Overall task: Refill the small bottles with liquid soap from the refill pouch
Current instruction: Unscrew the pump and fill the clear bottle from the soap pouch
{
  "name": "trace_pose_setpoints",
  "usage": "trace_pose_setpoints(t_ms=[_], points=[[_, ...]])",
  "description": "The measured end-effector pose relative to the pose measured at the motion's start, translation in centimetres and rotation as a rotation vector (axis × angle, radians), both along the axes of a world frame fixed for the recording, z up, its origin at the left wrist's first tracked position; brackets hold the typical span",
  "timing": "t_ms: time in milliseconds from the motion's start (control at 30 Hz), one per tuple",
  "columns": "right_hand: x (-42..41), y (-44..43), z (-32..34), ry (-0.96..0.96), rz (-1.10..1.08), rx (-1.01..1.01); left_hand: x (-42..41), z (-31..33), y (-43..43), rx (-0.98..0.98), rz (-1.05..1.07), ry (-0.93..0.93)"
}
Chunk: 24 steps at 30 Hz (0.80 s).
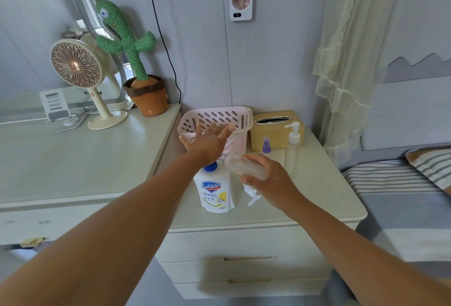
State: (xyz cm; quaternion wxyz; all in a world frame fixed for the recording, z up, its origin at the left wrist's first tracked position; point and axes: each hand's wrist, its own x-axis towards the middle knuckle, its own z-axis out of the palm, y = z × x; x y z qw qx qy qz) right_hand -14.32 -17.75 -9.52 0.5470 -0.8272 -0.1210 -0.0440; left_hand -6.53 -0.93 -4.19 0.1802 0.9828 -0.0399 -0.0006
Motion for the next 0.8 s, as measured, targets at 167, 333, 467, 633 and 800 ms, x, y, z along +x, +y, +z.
trace_pose_setpoints(t_ms=[167, 333, 467, 633, 800], points=[[-0.2, 0.3, -0.4, 0.022, 0.005, -0.009, 0.0, -0.4, 0.1, 0.037, 0.006, -0.012], [0.0, 0.1, 0.4, 0.020, 0.008, 0.016, 0.1, 0.6, 0.3, 0.060, -0.010, -0.003], [-0.1, 0.3, 0.5, 0.012, 0.022, 0.026, 0.1, 0.8, 0.5, 0.042, -0.023, 0.006], [-0.2, 0.3, -0.1, 0.012, 0.010, 0.001, -0.1, -0.4, 0.3, 0.027, 0.025, 0.008], [-0.2, 0.3, -0.3, 0.028, 0.008, 0.010, 0.0, -0.2, 0.4, 0.044, 0.008, 0.002]])
